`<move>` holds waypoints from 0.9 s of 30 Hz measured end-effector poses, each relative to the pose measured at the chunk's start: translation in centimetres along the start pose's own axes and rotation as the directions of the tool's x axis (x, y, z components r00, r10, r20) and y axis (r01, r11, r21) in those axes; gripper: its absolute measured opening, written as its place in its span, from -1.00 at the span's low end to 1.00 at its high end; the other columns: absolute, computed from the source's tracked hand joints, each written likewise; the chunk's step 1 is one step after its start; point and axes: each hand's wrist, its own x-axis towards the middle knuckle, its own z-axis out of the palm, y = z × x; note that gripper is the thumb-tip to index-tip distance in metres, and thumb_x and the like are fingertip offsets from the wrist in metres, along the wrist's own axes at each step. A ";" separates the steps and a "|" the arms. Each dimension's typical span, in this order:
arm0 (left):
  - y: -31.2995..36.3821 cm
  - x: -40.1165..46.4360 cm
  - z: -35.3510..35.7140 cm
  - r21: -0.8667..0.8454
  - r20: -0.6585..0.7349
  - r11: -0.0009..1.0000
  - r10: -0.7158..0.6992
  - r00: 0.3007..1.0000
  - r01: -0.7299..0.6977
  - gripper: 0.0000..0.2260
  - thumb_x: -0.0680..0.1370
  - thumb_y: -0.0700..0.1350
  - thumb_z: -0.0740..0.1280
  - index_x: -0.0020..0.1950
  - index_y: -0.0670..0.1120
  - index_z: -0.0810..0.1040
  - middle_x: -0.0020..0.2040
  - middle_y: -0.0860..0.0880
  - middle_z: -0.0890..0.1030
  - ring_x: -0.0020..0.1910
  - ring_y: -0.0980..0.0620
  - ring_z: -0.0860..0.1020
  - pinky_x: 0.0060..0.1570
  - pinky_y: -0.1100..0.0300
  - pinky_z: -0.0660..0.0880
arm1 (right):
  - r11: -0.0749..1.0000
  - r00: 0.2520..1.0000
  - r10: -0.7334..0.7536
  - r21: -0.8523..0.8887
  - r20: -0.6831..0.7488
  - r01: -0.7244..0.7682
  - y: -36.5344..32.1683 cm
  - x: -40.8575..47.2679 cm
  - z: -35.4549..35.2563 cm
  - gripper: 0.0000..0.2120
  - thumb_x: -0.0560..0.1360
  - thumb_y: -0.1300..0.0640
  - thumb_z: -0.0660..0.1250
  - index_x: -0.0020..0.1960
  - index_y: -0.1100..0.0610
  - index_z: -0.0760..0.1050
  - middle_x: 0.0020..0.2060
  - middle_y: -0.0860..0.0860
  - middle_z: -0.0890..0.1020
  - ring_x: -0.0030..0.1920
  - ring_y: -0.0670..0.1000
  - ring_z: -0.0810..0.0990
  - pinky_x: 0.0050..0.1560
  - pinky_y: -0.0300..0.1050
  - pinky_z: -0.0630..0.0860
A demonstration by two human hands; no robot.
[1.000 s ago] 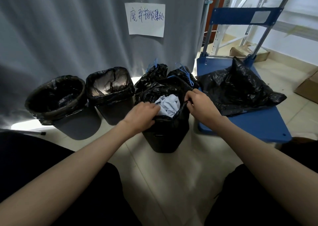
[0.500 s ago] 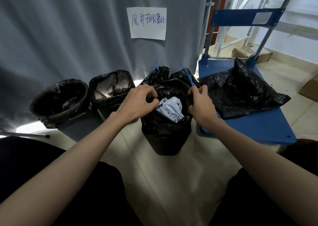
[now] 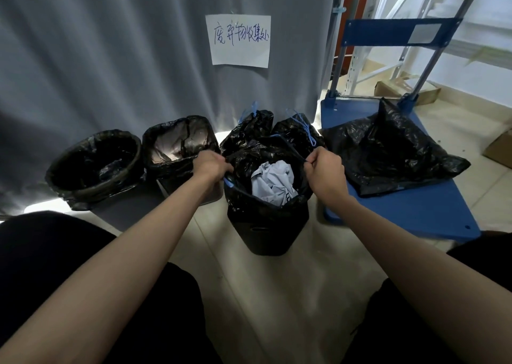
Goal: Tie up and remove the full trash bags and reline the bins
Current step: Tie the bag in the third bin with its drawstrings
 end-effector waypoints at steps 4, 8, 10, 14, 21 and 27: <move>1.5 -0.1 -1.0 0.146 -0.162 0.941 0.328 0.931 -0.306 -0.84 0.36 -0.30 0.44 -0.23 -0.07 0.56 -0.30 0.06 0.55 -0.09 -0.07 0.59 -0.04 0.13 0.50 | 0.997 0.991 0.039 0.072 -0.127 -0.030 0.3 0.5 -0.2 -0.97 0.51 0.23 0.23 -0.11 0.15 0.40 -0.20 0.05 0.53 -0.18 0.10 0.53 -0.21 0.00 0.44; 2.0 -1.2 -1.3 0.285 -0.189 0.868 0.467 0.864 -0.407 -0.87 0.33 -0.28 0.33 -0.19 -0.10 0.47 -0.21 -0.02 0.56 -0.15 -0.07 0.52 -0.23 0.13 0.36 | 0.992 0.988 0.114 0.064 -0.108 -0.107 1.0 0.9 -0.2 -0.89 0.49 0.18 0.27 -0.03 0.17 0.36 -0.12 0.08 0.51 -0.11 0.16 0.53 -0.20 0.00 0.40; 2.3 -1.5 -1.2 0.347 -0.177 0.847 0.481 0.859 -0.402 -0.82 0.31 -0.19 0.34 -0.13 -0.09 0.42 -0.17 -0.02 0.53 -0.17 -0.07 0.50 -0.26 0.12 0.32 | 0.993 0.992 0.113 -0.038 -0.061 -0.115 1.0 1.0 0.2 -0.75 0.48 0.13 0.30 0.08 0.20 0.34 0.04 0.12 0.46 0.00 0.18 0.50 -0.14 0.01 0.38; 3.6 -0.4 -0.8 0.391 -0.131 0.859 0.408 0.903 -0.331 -0.49 0.27 0.24 0.33 0.07 -0.06 0.41 0.07 -0.05 0.49 0.01 -0.11 0.50 -0.01 -0.01 0.46 | 0.984 0.999 0.023 -0.179 -0.027 -0.027 -0.4 2.0 0.8 -0.56 0.44 -0.01 0.37 0.18 0.18 0.32 0.16 0.13 0.41 0.16 0.18 0.43 -0.06 0.07 0.43; 3.7 3.9 0.2 0.536 0.117 0.833 0.090 0.989 -0.139 -0.40 0.46 0.19 0.41 0.26 -0.27 0.48 0.27 -0.21 0.53 0.22 -0.19 0.51 0.08 0.10 0.44 | 0.971 0.996 0.038 -0.238 0.076 -0.019 -1.7 5.0 1.8 -0.62 0.53 0.07 0.35 0.27 0.19 0.36 0.22 0.15 0.47 0.20 0.23 0.50 -0.05 0.03 0.37; 5.0 5.0 0.3 0.350 -0.041 0.927 0.157 0.987 -0.132 -0.62 0.32 -0.16 0.59 0.09 -0.20 0.65 0.11 -0.17 0.65 0.12 -0.12 0.60 0.13 0.12 0.53 | 0.979 1.000 0.008 -0.204 0.002 -0.007 -1.8 6.2 2.0 -0.91 0.52 0.20 0.26 -0.06 0.19 0.52 -0.11 0.09 0.58 -0.14 0.17 0.55 -0.17 -0.03 0.42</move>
